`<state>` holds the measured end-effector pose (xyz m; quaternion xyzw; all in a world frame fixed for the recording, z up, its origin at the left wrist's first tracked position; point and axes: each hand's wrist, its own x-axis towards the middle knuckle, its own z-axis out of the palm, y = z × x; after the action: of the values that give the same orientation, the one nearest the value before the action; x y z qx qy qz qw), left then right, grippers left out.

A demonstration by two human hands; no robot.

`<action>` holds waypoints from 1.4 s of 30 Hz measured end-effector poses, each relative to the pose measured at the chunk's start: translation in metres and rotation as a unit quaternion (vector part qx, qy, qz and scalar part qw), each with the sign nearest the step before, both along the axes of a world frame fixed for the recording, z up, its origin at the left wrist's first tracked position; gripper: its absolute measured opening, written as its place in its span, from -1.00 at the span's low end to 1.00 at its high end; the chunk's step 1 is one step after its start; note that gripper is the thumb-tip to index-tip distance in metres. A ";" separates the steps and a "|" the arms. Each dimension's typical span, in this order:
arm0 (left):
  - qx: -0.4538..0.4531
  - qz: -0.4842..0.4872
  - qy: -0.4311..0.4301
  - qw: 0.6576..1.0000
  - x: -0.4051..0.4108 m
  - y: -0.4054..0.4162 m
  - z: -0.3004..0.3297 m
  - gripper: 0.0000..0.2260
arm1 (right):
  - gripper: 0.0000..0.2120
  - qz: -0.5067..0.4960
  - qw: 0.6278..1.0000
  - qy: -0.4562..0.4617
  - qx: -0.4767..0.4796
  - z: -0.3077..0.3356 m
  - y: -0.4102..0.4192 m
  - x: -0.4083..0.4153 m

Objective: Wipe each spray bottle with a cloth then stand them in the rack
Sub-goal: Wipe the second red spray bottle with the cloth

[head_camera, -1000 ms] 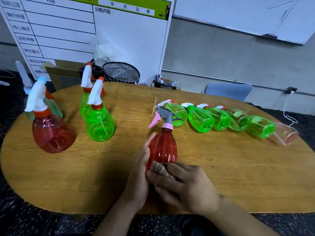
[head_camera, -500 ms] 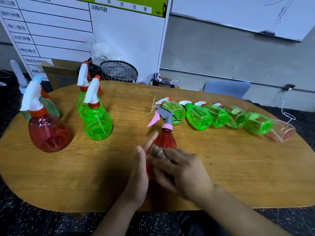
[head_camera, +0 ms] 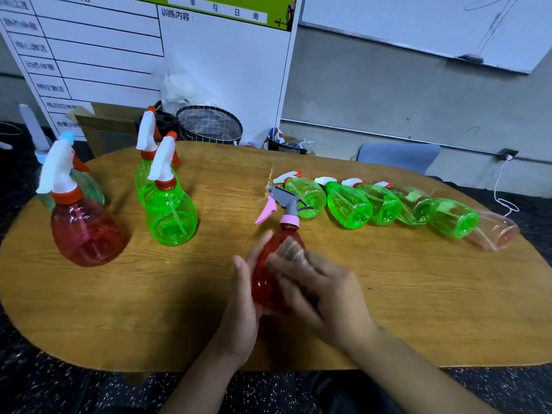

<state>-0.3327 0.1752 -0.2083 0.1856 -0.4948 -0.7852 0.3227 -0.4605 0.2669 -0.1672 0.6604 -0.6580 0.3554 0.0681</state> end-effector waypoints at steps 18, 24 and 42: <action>0.004 0.023 0.011 1.000 -0.032 -0.001 0.015 -0.36 | -0.73 -0.107 0.961 -0.242 -0.081 0.028 -0.013 -0.043; 0.007 0.006 0.047 0.999 -0.040 -0.002 0.010 -0.56 | -0.69 -0.105 0.982 -0.154 -0.014 0.025 -0.028 -0.051; -0.130 0.040 0.010 0.991 -0.070 0.021 0.009 -0.58 | -0.68 -0.166 0.985 -0.056 -0.008 0.049 0.000 -0.070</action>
<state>-0.4031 0.1960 -0.1990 0.1542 -0.5818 -0.7022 0.3803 -0.5301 0.2666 -0.1177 0.5208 -0.7582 0.3808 0.0941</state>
